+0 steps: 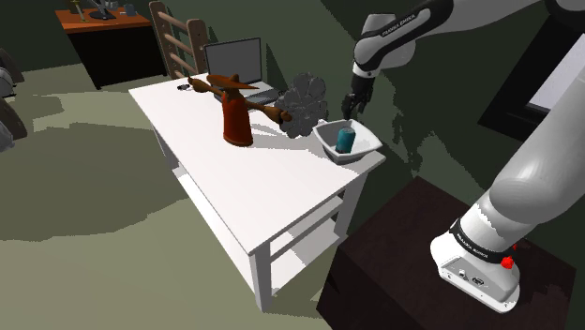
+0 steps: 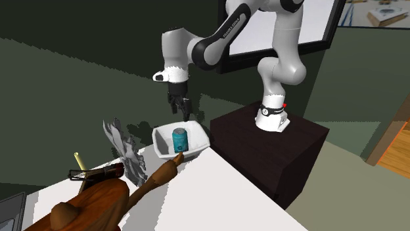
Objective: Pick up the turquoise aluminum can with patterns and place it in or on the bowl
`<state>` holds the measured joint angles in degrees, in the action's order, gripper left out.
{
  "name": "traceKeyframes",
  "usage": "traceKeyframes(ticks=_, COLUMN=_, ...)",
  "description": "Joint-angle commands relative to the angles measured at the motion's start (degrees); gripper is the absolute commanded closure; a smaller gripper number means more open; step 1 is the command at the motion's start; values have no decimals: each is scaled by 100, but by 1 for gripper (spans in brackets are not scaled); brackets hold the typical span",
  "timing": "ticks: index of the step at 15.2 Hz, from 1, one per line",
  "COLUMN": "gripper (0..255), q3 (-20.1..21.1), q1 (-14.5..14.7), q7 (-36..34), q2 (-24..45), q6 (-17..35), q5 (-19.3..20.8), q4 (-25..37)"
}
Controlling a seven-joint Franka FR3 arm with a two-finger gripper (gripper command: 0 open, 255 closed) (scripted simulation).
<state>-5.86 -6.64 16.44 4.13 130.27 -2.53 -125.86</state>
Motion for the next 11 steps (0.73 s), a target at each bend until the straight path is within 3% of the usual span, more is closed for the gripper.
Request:
traceKeyframes(ticks=1, gripper=0, q3=-12, q1=-8, q7=-6, q2=-158, q6=-284, q5=29, q4=125)
traceKeyframes(ticks=3, gripper=0, q3=-16, q1=-10, q7=-27, q2=-326, q6=-616, q5=59, q4=290)
traceKeyframes(ticks=11, gripper=0, q3=-16, q1=-11, q7=-27, q2=-326, q6=-616, q5=59, q4=290)
